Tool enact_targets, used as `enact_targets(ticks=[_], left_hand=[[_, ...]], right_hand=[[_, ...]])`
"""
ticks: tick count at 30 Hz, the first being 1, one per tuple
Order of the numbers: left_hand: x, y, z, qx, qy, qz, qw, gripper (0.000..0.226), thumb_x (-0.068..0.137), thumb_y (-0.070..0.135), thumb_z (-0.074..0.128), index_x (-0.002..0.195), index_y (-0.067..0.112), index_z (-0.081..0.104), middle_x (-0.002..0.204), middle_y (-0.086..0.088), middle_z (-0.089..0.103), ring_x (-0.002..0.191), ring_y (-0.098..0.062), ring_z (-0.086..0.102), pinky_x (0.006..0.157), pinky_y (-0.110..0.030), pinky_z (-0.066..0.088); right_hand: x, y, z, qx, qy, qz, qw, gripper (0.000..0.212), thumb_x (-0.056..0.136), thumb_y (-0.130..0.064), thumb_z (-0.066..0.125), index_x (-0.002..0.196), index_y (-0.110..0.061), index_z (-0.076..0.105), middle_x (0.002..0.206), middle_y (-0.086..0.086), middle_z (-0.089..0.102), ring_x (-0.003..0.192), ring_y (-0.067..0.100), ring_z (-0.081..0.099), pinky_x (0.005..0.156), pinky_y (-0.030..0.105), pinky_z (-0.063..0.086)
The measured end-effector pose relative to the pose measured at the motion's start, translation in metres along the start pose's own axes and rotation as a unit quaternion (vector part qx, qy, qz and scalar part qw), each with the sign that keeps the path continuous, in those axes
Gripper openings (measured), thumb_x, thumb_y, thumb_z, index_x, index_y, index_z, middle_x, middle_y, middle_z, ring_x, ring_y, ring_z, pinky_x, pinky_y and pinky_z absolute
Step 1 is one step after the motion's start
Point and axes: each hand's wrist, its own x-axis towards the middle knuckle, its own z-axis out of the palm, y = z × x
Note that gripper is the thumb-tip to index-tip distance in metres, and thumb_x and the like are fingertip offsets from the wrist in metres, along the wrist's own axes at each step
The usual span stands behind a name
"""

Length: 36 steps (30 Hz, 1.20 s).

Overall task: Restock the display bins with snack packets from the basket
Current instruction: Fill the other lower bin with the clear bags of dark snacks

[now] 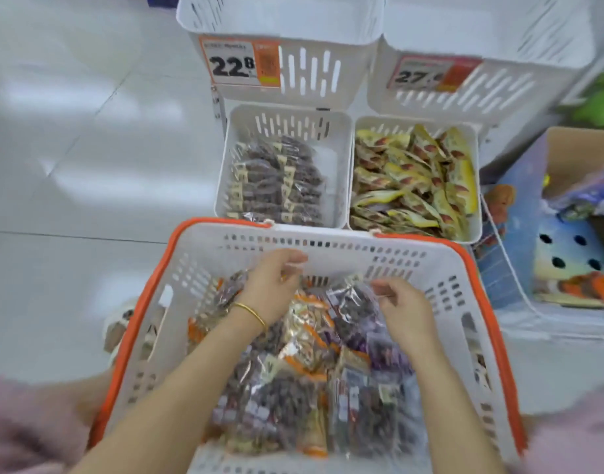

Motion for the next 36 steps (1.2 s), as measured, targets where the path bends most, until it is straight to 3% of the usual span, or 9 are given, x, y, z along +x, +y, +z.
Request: enact_targets(ticks=[3, 8, 14, 16, 20, 23, 26, 31, 36], left_hand=[[-0.027, -0.015, 0.006, 0.014, -0.017, -0.03, 0.999, 0.022, 0.094, 0.007, 0.048, 0.105, 0.023, 0.059, 0.115, 0.002, 0.059, 0.094, -0.016, 0.058, 0.069, -0.026, 0.047], [-0.038, -0.031, 0.005, 0.057, -0.024, -0.058, 0.996, 0.028, 0.092, 0.003, 0.047, 0.114, 0.014, 0.06, 0.09, -0.01, 0.063, 0.048, -0.008, 0.04, 0.039, -0.011, 0.032], [-0.034, -0.031, 0.015, 0.111, -0.049, -0.059, 0.991, 0.029, 0.093, 0.003, 0.045, 0.115, 0.014, 0.059, 0.1, -0.007, 0.055, 0.049, -0.009, 0.04, 0.036, -0.009, 0.03], [-0.033, -0.03, 0.017, 0.133, -0.058, -0.047, 0.988, 0.029, 0.093, 0.004, 0.047, 0.115, 0.017, 0.059, 0.104, -0.006, 0.056, 0.061, -0.014, 0.051, 0.043, -0.011, 0.037], [-0.03, -0.023, 0.031, 0.174, -0.132, -0.001, 0.976, 0.025, 0.091, 0.015, 0.056, 0.116, 0.016, 0.062, 0.121, -0.003, 0.056, 0.106, -0.018, 0.054, 0.086, -0.026, 0.045], [-0.038, -0.017, 0.057, 0.333, -0.27, 0.069, 0.901, 0.033, 0.089, 0.038, 0.059, 0.112, 0.015, 0.067, 0.118, -0.005, 0.056, 0.119, -0.023, 0.042, 0.104, -0.031, 0.03], [-0.051, -0.022, 0.078, 0.427, -0.342, 0.086, 0.833, 0.044, 0.082, 0.055, 0.059, 0.114, 0.024, 0.064, 0.117, -0.005, 0.046, 0.116, -0.025, 0.035, 0.104, -0.035, 0.026], [-0.063, -0.028, 0.093, 0.476, -0.303, 0.132, 0.815, 0.057, 0.08, 0.059, 0.058, 0.129, 0.03, 0.052, 0.126, -0.003, 0.039, 0.12, -0.026, 0.03, 0.103, -0.038, 0.033], [-0.069, -0.029, 0.106, 0.401, -0.269, 0.123, 0.867, 0.036, 0.076, 0.047, 0.068, 0.104, 0.026, 0.058, 0.112, 0.002, 0.048, 0.11, -0.02, 0.038, 0.094, -0.035, 0.031]], right_hand=[[-0.005, 0.017, 0.013, -0.071, -0.013, 0.034, 0.997, 0.043, 0.09, 0.003, 0.05, 0.13, -0.011, 0.053, 0.132, 0.008, 0.056, 0.119, 0.026, 0.052, 0.09, 0.03, 0.041], [0.015, 0.037, 0.037, -0.19, -0.078, 0.026, 0.978, 0.066, 0.091, -0.02, 0.061, 0.147, -0.015, 0.025, 0.147, 0.011, 0.038, 0.133, 0.031, 0.038, 0.104, 0.044, 0.039], [0.019, 0.038, 0.042, -0.147, -0.006, 0.032, 0.989, 0.061, 0.084, -0.032, 0.069, 0.134, -0.008, 0.045, 0.131, 0.013, 0.055, 0.119, 0.03, 0.052, 0.097, 0.04, 0.043], [0.015, 0.031, 0.04, -0.101, -0.021, 0.029, 0.994, 0.049, 0.085, -0.023, 0.069, 0.128, -0.006, 0.054, 0.128, 0.011, 0.058, 0.117, 0.027, 0.054, 0.097, 0.036, 0.041], [0.001, 0.019, 0.011, 0.009, 0.055, 0.015, 0.998, 0.037, 0.081, -0.01, 0.072, 0.116, -0.01, 0.061, 0.116, 0.008, 0.056, 0.096, 0.016, 0.053, 0.086, 0.027, 0.041], [-0.018, 0.017, -0.019, 0.048, 0.073, -0.003, 0.996, 0.037, 0.082, -0.007, 0.07, 0.118, -0.01, 0.059, 0.113, 0.001, 0.058, 0.101, 0.014, 0.052, 0.089, 0.026, 0.04], [-0.034, 0.025, -0.035, 0.051, 0.071, -0.001, 0.996, 0.035, 0.084, -0.008, 0.068, 0.118, -0.011, 0.059, 0.113, 0.001, 0.063, 0.105, 0.017, 0.057, 0.091, 0.03, 0.044], [-0.047, 0.038, -0.04, 0.077, 0.064, 0.009, 0.995, 0.033, 0.085, -0.007, 0.065, 0.118, -0.012, 0.06, 0.115, 0.001, 0.062, 0.107, 0.016, 0.056, 0.088, 0.025, 0.041], [-0.049, 0.033, -0.047, 0.129, 0.034, 0.016, 0.991, 0.036, 0.089, -0.006, 0.061, 0.125, -0.008, 0.055, 0.125, 0.005, 0.057, 0.117, 0.018, 0.051, 0.093, 0.027, 0.04]])
